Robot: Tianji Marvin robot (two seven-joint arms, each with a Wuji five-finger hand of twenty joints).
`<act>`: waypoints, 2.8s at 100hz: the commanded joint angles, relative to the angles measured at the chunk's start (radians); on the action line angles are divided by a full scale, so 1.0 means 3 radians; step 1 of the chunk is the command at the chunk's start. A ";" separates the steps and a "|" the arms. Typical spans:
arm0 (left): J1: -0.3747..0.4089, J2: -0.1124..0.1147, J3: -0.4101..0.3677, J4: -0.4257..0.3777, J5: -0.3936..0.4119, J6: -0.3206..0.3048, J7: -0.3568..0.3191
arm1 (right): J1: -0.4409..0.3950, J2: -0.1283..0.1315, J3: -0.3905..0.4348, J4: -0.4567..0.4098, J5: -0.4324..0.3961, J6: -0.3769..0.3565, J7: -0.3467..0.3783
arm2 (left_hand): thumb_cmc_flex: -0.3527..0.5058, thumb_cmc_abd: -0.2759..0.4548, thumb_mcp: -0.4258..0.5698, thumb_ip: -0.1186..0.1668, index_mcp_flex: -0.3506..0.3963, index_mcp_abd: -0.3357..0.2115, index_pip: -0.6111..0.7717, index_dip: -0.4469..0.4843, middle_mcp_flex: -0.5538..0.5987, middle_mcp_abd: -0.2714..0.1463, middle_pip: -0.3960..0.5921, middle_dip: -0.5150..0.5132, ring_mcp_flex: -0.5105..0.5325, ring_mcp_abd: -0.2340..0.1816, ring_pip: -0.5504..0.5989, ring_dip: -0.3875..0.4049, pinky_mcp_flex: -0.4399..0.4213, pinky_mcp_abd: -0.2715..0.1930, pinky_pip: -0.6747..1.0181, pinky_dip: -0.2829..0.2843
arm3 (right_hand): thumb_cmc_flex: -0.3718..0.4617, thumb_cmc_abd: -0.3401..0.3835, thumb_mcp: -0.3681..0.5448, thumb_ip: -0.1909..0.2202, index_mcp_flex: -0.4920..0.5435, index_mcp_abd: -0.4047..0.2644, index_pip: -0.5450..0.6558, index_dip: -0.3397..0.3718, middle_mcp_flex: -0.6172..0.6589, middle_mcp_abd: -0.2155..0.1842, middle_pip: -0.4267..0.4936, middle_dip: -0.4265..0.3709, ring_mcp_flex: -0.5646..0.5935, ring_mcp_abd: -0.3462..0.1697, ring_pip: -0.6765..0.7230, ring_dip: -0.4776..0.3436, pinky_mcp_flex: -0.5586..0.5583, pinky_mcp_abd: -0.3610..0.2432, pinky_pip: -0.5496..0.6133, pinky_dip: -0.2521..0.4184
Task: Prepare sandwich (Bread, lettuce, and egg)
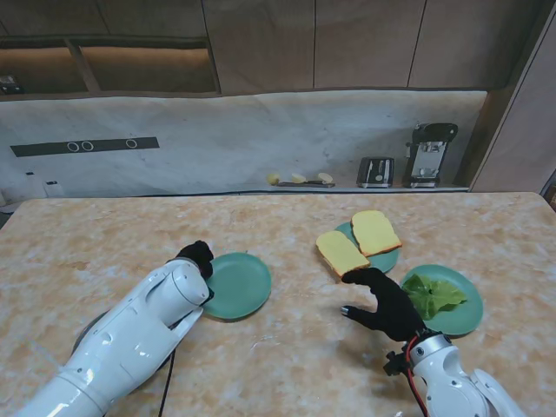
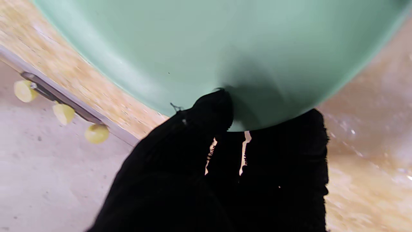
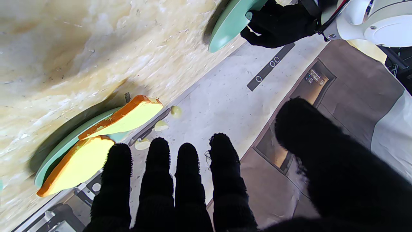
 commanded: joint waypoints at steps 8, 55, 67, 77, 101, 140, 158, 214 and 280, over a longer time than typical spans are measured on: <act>0.0073 -0.0036 0.0087 -0.0072 -0.0065 -0.0054 -0.0131 | -0.0051 -0.0026 -0.0008 -0.0007 -0.0006 0.0008 0.0031 | 0.0164 -0.0060 0.0043 0.0039 -0.0061 -0.0034 0.0106 -0.0005 0.0053 0.0026 -0.0192 -0.0158 0.0023 0.0067 0.0098 0.0072 0.0031 -0.0107 0.0104 0.0076 | 0.0016 0.0002 0.0049 0.0005 0.0057 -0.0039 0.0009 0.0022 0.0034 -0.0008 0.0007 -0.2501 -0.0062 -0.0021 0.0027 -0.0009 -0.0046 -0.0046 0.0010 0.0066; 0.0209 -0.0067 0.0199 -0.0343 -0.0315 -0.0089 -0.0166 | -0.0084 -0.0029 -0.0001 -0.0013 -0.0019 0.0003 0.0004 | 0.0173 -0.0055 0.0032 0.0032 -0.0055 -0.0046 0.0095 -0.0001 0.0043 0.0022 -0.0194 -0.0157 0.0006 0.0079 0.0097 0.0078 0.0006 -0.0104 0.0109 0.0105 | 0.0019 0.0000 0.0050 0.0005 0.0058 -0.0041 0.0012 0.0024 0.0034 -0.0007 0.0007 -0.2501 -0.0060 -0.0024 0.0027 -0.0009 -0.0045 -0.0048 0.0014 0.0067; 0.0270 -0.0048 0.0210 -0.0423 -0.0323 -0.0125 -0.0201 | -0.0091 -0.0030 0.0003 -0.0018 -0.0018 0.0009 0.0001 | 0.0173 -0.0050 0.0028 0.0031 -0.0053 -0.0056 0.0095 0.0002 0.0036 0.0015 -0.0199 -0.0158 -0.0001 0.0076 0.0098 0.0082 -0.0008 -0.0105 0.0116 0.0116 | 0.0018 0.0001 0.0051 0.0004 0.0058 -0.0040 0.0012 0.0024 0.0036 -0.0008 0.0006 -0.2501 -0.0054 -0.0031 0.0029 -0.0008 -0.0048 -0.0047 0.0013 0.0067; 0.0310 -0.0029 0.0223 -0.0480 -0.0324 -0.0161 -0.0237 | -0.0093 -0.0030 -0.0002 -0.0016 -0.0017 0.0007 0.0003 | 0.0176 -0.0047 0.0025 0.0030 -0.0052 -0.0060 0.0094 0.0005 0.0032 0.0013 -0.0198 -0.0154 -0.0013 0.0086 0.0096 0.0090 -0.0024 -0.0100 0.0123 0.0126 | 0.0018 0.0001 0.0050 0.0004 0.0057 -0.0038 0.0009 0.0023 0.0036 -0.0005 0.0005 -0.2502 -0.0062 -0.0022 0.0026 -0.0009 -0.0046 -0.0045 0.0014 0.0067; 0.0378 0.0001 0.0235 -0.0560 -0.0307 -0.0215 -0.0286 | -0.0086 -0.0030 -0.0010 -0.0002 -0.0017 -0.0009 -0.0002 | 0.0184 -0.0051 0.0016 0.0029 -0.0045 -0.0069 0.0086 0.0008 0.0026 -0.0003 -0.0203 -0.0152 -0.0043 0.0108 0.0067 0.0099 -0.0101 -0.0077 0.0124 0.0152 | 0.0016 0.0002 0.0051 0.0004 0.0053 -0.0041 0.0008 0.0023 0.0035 -0.0009 0.0004 -0.2502 -0.0058 -0.0027 0.0028 -0.0009 -0.0044 -0.0049 0.0016 0.0068; 0.0481 0.0067 0.0163 -0.0640 -0.0138 -0.0532 -0.0287 | -0.0073 -0.0030 -0.0023 0.0016 -0.0017 -0.0017 -0.0003 | -0.0531 0.0331 -0.0265 0.0083 -0.0177 -0.0122 -0.0712 -0.0436 -0.1012 0.0029 -0.0109 -0.1713 -0.1065 0.0085 -0.0779 -0.0745 -0.1405 0.0068 -0.0680 0.0121 | 0.0017 0.0001 0.0051 0.0004 0.0047 -0.0041 0.0006 0.0023 0.0040 -0.0008 0.0006 -0.2501 -0.0059 -0.0027 0.0026 -0.0010 -0.0047 -0.0046 0.0016 0.0068; 0.0580 0.0116 0.0023 -0.0764 -0.0085 -0.0797 -0.0301 | -0.0053 -0.0032 -0.0027 0.0027 -0.0019 -0.0020 -0.0013 | -0.0613 0.0467 -0.0824 0.0054 -0.0267 -0.0157 -0.0962 -0.0554 -0.1223 -0.0041 -0.0335 -0.1938 -0.1354 -0.0031 -0.1167 -0.1019 -0.1883 0.0065 -0.1252 -0.0131 | 0.0016 0.0001 0.0052 0.0004 0.0034 -0.0038 0.0010 0.0024 0.0039 -0.0009 0.0004 -0.2502 -0.0060 -0.0022 0.0024 -0.0011 -0.0045 -0.0047 0.0017 0.0068; 0.1237 0.0353 -0.0731 -0.1321 0.0371 -0.1940 -0.0539 | 0.0299 0.0012 -0.0010 0.0143 -0.0010 -0.0140 0.0221 | -0.0786 0.0707 -0.1718 0.0039 -0.0023 -0.0172 -0.1819 -0.1123 -0.1348 -0.0024 -0.1002 -0.2667 -0.1599 -0.0176 -0.2073 -0.1795 -0.2101 -0.0085 -0.2449 -0.0978 | 0.0057 -0.0021 0.0078 0.0019 0.0074 -0.0035 0.0010 0.0021 0.0061 0.0000 -0.0003 -0.2505 -0.0035 -0.0020 0.0020 -0.0014 -0.0027 -0.0033 0.0017 0.0067; 0.1886 0.0383 -0.1112 -0.1697 0.0773 -0.2205 -0.0343 | 0.1434 0.0121 -0.0215 0.0954 -0.0557 0.0311 0.0572 | -0.0749 0.0778 -0.1767 0.0044 -0.0029 -0.0091 -0.1819 -0.1098 -0.1263 -0.0140 -0.0877 -0.2520 -0.1498 -0.0197 -0.1956 -0.1677 -0.2070 0.0044 -0.2253 -0.0811 | 0.0083 -0.0060 0.0077 0.0034 0.0092 0.0021 -0.0027 0.0006 0.0137 0.0050 0.0004 -0.2498 0.0014 0.0034 0.0067 0.0010 0.0054 -0.0059 0.0100 0.0075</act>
